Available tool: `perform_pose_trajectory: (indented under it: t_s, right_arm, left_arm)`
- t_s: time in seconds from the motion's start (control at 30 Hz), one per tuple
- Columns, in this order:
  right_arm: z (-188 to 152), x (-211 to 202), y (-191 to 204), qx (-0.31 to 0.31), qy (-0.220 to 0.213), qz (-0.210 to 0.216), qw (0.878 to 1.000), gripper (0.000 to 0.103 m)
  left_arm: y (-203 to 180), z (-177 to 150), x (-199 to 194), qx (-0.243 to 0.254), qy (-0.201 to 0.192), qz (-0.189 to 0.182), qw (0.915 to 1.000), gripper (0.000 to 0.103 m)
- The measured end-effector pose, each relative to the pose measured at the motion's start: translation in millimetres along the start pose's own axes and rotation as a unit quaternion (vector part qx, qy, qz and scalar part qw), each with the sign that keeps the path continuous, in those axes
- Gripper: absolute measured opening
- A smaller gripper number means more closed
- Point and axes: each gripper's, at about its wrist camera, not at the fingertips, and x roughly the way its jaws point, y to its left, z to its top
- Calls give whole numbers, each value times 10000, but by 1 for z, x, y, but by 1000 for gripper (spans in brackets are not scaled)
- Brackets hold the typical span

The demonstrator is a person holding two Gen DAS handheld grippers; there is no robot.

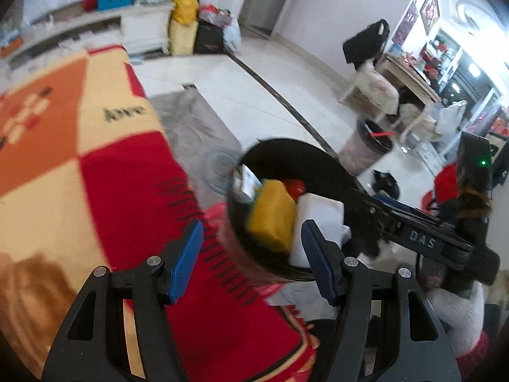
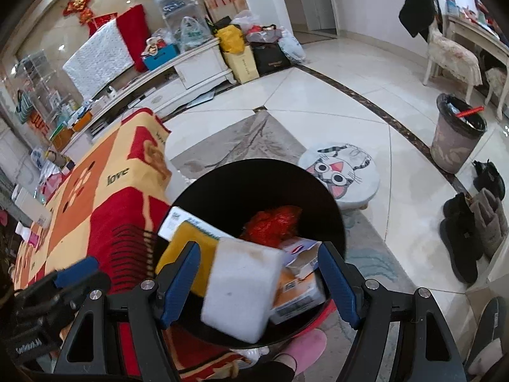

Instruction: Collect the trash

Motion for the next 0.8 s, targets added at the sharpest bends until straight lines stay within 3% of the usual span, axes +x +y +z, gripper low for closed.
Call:
perform_pose_trajectory:
  t_s: [0.17,0.5,0.8]
  right_arm:
    - [-8,-15,20,-136,-223,-31,9997,74]
    - [-21,-54,61,-553,-839,-223,9947,77]
    - [-27,-85,85,-733,-1465,-388,9857,84]
  left_arm:
    - [3,-10,-19,263,-510,716,9958,63]
    - [13,-17,-55,38,-914,646,9937,63]
    - [16,-21,-84,123,-1284,709,9891,63]
